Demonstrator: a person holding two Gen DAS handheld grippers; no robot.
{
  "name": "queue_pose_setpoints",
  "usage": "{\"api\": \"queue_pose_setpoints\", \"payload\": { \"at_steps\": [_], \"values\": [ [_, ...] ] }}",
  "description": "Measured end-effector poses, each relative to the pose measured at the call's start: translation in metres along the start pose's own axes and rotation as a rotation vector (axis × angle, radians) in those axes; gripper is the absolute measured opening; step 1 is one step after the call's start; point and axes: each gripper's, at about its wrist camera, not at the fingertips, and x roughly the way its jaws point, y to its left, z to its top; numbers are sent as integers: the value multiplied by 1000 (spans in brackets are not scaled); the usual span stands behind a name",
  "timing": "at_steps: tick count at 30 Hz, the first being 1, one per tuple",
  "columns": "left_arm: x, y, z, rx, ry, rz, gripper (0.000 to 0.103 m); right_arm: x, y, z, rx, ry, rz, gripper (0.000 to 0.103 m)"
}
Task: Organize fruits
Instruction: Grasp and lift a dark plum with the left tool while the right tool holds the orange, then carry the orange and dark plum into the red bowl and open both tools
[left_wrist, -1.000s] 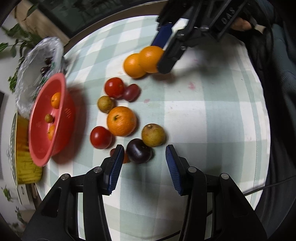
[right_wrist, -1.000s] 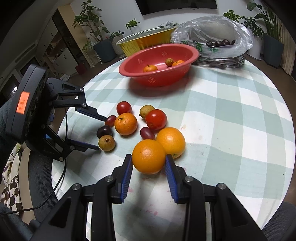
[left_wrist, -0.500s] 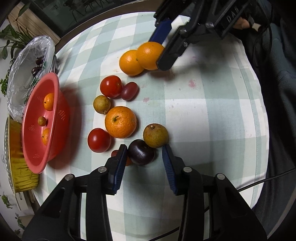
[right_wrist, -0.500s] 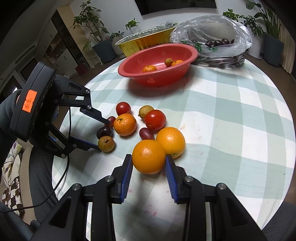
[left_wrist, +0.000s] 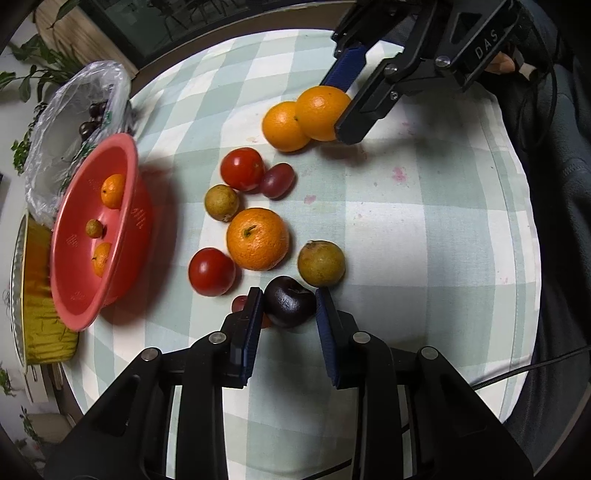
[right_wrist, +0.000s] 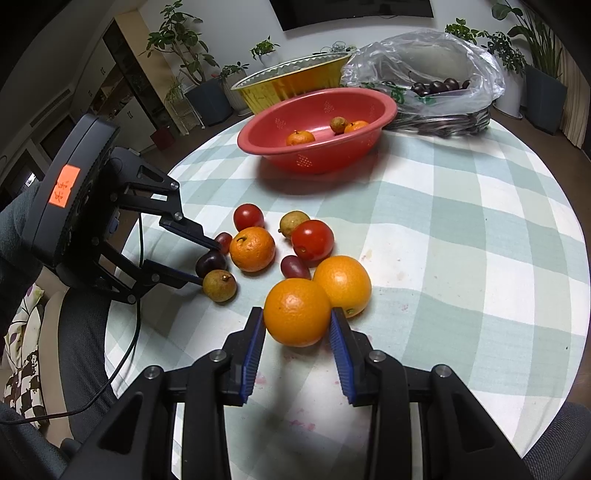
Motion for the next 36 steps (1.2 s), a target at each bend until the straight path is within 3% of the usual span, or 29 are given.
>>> {"api": "queue_pose_setpoints", "payload": {
  "at_steps": [13,20,26,31,36],
  "values": [
    [-46,0,-16,-198,-179,62,27,-8,2,9,5,-33,5,38],
    [-74,20,-26,-379,-329,102,27,-19,-1,22,7,-64,-11,38],
    [-92,54,-30,-547,-452,150,27,-32,-8,56,-5,-128,-42,38],
    [-88,88,-32,-687,-488,170,27,-28,-9,94,-28,-146,-48,38],
    [-73,119,-28,-785,-432,224,27,-9,-6,129,-62,-125,-83,38]
  ]
}}
